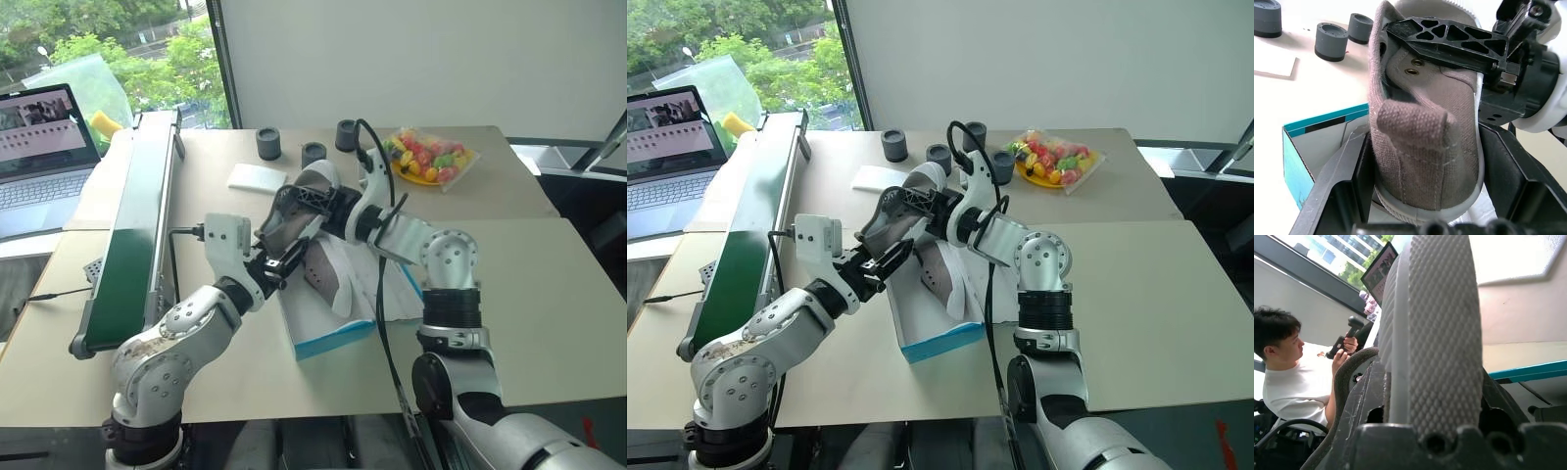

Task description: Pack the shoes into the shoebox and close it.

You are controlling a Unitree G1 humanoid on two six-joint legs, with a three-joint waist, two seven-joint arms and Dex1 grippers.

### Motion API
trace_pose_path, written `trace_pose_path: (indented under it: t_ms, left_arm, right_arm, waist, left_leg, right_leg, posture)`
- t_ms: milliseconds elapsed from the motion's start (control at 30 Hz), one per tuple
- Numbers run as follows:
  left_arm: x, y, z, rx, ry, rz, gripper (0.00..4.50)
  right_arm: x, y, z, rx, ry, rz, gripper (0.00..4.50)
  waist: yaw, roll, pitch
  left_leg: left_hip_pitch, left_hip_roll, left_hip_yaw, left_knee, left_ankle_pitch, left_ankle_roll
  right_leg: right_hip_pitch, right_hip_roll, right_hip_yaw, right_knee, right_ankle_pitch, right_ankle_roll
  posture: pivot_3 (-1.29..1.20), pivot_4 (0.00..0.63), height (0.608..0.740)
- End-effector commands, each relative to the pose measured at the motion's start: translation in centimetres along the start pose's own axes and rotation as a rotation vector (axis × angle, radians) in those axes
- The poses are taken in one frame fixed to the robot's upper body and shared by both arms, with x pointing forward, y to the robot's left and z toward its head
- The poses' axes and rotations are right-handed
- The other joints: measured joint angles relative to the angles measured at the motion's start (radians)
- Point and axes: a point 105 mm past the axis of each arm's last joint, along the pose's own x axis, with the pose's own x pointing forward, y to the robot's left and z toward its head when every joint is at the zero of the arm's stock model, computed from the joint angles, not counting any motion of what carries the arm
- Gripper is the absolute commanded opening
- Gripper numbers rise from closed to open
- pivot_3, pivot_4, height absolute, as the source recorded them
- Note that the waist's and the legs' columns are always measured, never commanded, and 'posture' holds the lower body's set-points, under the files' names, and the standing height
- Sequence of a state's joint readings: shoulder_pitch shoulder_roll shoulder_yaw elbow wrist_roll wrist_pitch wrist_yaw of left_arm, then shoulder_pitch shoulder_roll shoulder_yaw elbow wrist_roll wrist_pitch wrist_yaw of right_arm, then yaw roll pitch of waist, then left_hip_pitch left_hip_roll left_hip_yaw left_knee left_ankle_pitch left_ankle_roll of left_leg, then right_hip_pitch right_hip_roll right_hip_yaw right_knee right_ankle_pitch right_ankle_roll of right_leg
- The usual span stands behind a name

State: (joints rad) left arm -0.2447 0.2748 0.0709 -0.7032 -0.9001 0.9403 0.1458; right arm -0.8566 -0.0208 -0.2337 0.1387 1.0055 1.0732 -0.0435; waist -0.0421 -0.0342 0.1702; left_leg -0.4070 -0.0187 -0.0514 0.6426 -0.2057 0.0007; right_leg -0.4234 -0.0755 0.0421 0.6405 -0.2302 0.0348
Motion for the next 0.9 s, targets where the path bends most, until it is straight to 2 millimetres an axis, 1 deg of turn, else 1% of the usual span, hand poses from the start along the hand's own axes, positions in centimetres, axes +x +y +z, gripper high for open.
trace_pose_path:
  t_ms: [33,133,233,433,500,567,633,733,767,900]
  left_arm:
    - [-0.4,-0.1,1.8,0.018,-0.093,-0.006,2.59]
    - [-0.2,-0.3,1.8,0.028,-0.082,-0.012,2.33]
    - [-0.4,-0.2,1.8,0.050,-0.081,-0.001,2.33]
    - [-0.9,0.0,1.6,0.056,-0.090,0.027,2.33]
    - [-1.1,0.1,1.6,0.059,-0.093,0.038,2.33]
    - [-1.1,0.4,1.7,0.062,-0.099,0.053,2.33]
    - [-1.2,0.5,1.8,0.064,-0.106,0.053,3.25]
    - [-1.4,0.4,2.0,0.067,-0.114,0.043,4.36]
    - [-1.4,0.4,2.0,0.073,-0.112,0.046,4.44]
    - [-1.5,0.3,1.6,0.077,-0.086,0.037,4.44]
  right_arm:
    - [-0.6,1.2,1.1,-0.011,-0.043,0.047,1.82]
    - [-0.6,1.1,1.2,-0.007,-0.045,0.044,1.82]
    - [-0.6,0.7,1.7,-0.005,-0.072,0.017,1.82]
    - [-0.8,-1.1,4.4,0.004,-0.169,-0.074,1.82]
    - [-0.8,-1.2,4.8,-0.003,-0.171,-0.077,1.82]
    - [-0.7,-1.2,4.7,-0.017,-0.161,-0.073,1.82]
    - [-0.6,-1.0,4.3,-0.029,-0.144,-0.068,1.82]
    - [-0.4,-0.8,3.9,-0.041,-0.131,-0.066,1.82]
    - [-0.4,-0.8,3.9,-0.043,-0.131,-0.067,1.82]
    - [-0.5,-1.0,4.2,-0.060,-0.139,-0.083,1.82]
  waist:
    - [0.000,0.000,0.000]
    - [0.000,0.000,0.000]
    - [0.000,0.000,0.000]
    - [-0.001,0.000,0.000]
    - [0.000,0.000,0.000]
    - [0.000,0.000,0.000]
    - [0.000,0.000,0.000]
    - [0.005,0.000,0.000]
    - [0.005,0.000,0.000]
    - [-0.004,0.000,0.000]
  left_leg:
    - [0.000,0.000,0.000,0.000,0.000,0.000]
    - [0.000,0.000,0.000,0.000,0.000,0.000]
    - [0.000,0.000,0.000,0.000,0.000,0.000]
    - [0.000,0.000,0.000,0.000,0.000,0.000]
    - [0.000,0.000,0.000,0.000,0.000,0.000]
    - [0.000,0.000,0.000,0.000,0.000,0.000]
    - [0.000,0.000,0.000,0.000,0.000,0.000]
    - [0.000,0.000,0.000,0.000,0.000,0.000]
    - [-0.001,0.000,0.000,0.000,0.000,0.000]
    - [0.000,0.000,0.001,0.000,0.000,0.000]
  right_leg:
    - [0.000,0.000,0.000,0.000,0.000,0.000]
    - [0.000,0.000,0.000,0.000,0.000,0.000]
    - [0.000,0.000,0.000,0.000,0.000,0.000]
    - [0.000,0.000,0.000,0.000,0.000,0.000]
    - [0.000,0.000,0.000,0.000,0.000,0.000]
    - [0.000,0.000,0.000,0.000,0.000,0.000]
    - [0.000,0.000,0.000,0.000,0.000,0.000]
    - [0.000,0.000,0.000,0.000,0.000,0.000]
    - [0.000,0.000,-0.001,0.000,0.000,0.000]
    - [0.000,0.000,0.000,0.000,0.000,0.000]
  posture:
    - [0.00,0.150,0.740]
    - [0.00,0.150,0.740]
    - [0.00,0.150,0.740]
    - [0.00,0.150,0.740]
    - [0.00,0.150,0.740]
    - [0.00,0.150,0.740]
    - [0.00,0.150,0.740]
    - [0.00,0.150,0.740]
    - [0.00,0.150,0.740]
    - [0.00,0.150,0.740]
